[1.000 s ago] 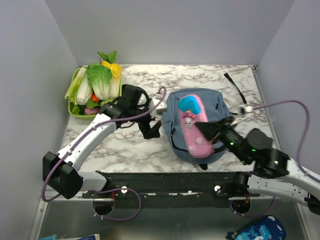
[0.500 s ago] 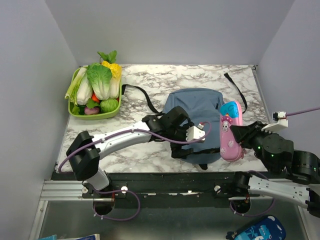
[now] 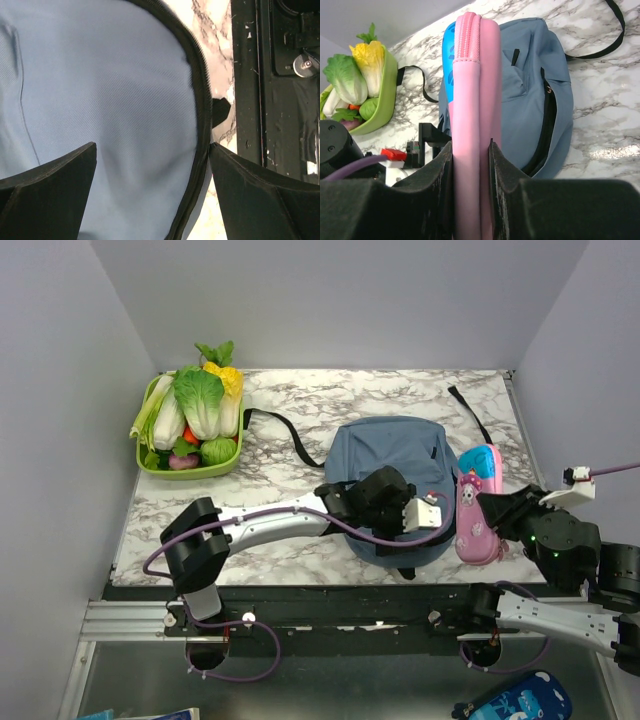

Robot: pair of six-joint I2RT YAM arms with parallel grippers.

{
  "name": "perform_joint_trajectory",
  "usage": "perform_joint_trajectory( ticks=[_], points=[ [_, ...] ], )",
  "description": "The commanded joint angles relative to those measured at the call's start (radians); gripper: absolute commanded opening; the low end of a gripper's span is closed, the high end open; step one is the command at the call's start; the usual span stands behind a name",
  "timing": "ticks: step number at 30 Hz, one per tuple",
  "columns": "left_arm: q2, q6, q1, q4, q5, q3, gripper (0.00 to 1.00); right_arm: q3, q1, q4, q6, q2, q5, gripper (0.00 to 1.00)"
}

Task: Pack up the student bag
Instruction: Pick up the stationery from the center of the board, then place the stationery in the student bag.

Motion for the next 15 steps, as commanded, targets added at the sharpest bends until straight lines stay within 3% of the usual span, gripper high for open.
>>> perform_joint_trajectory(
  ticks=[1,7,13,15],
  points=[
    [0.043,-0.019,-0.059,0.059,-0.073,0.053,0.99,0.037,0.001,-0.031,0.014,-0.012,0.047,0.04],
    [0.056,-0.029,-0.088,0.071,-0.133,0.066,0.99,0.035,0.001,-0.034,0.004,-0.015,0.041,0.04],
    [0.091,-0.021,-0.082,0.122,-0.284,0.086,0.98,0.023,0.001,-0.026,-0.003,-0.029,0.029,0.03],
    [0.097,-0.015,-0.076,0.125,-0.297,0.096,0.85,0.023,0.0,-0.029,-0.003,-0.032,0.023,0.03]
  ],
)
